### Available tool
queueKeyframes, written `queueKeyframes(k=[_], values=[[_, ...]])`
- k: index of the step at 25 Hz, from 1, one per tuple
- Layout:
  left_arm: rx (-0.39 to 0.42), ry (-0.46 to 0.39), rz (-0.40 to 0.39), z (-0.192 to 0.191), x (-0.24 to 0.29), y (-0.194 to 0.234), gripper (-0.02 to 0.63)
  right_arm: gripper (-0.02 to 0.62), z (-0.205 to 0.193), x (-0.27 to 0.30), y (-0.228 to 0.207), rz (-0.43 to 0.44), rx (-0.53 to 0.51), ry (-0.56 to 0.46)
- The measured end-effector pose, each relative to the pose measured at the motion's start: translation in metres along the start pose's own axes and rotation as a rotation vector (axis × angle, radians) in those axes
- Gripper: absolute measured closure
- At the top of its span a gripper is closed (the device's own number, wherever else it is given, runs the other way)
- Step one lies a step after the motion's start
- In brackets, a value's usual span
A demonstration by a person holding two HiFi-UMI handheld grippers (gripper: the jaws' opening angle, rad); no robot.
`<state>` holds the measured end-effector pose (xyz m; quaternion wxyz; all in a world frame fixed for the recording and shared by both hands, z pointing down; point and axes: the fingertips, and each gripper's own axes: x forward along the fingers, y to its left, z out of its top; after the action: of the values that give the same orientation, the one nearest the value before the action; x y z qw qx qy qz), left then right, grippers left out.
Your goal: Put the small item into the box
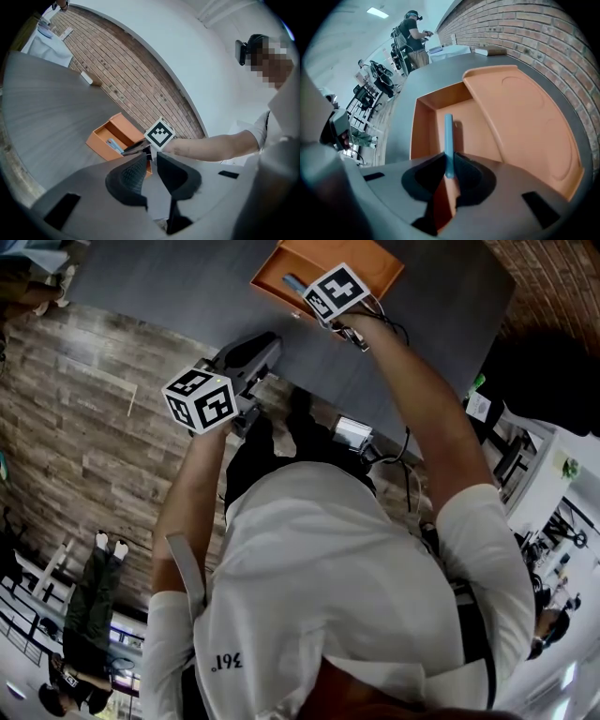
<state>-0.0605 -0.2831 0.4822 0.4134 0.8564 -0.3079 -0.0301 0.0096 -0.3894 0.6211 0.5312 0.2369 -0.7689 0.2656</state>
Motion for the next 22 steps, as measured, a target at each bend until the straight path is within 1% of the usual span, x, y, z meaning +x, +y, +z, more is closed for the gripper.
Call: queueKeyframes(k=[3,4,7,12,17,22], values=[[0.003,0.001,-0.001,0.001,-0.002,-0.001,0.541,0.512,0.004,-0.001,-0.004,0.006,0.038,-0.019],[0.004,0.001,-0.002,0.001,-0.002,-0.002,0.541,0.494,0.004,-0.001,-0.005,0.01,0.05,-0.025],[0.005,-0.001,-0.002,0.003,-0.004,-0.003,0.541,0.486,0.003,-0.001,-0.003,0.027,0.074,-0.031],[0.012,-0.006,-0.005,0.006,-0.011,-0.005,0.541,0.466,0.005,0.001,0.002,0.028,0.081,-0.035],[0.019,-0.016,-0.002,0.011,-0.011,-0.007,0.541,0.443,0.005,-0.002,-0.001,0.019,0.088,-0.047],[0.02,-0.025,-0.002,0.011,-0.016,-0.01,0.541,0.442,0.004,-0.006,-0.001,0.003,0.095,-0.068]])
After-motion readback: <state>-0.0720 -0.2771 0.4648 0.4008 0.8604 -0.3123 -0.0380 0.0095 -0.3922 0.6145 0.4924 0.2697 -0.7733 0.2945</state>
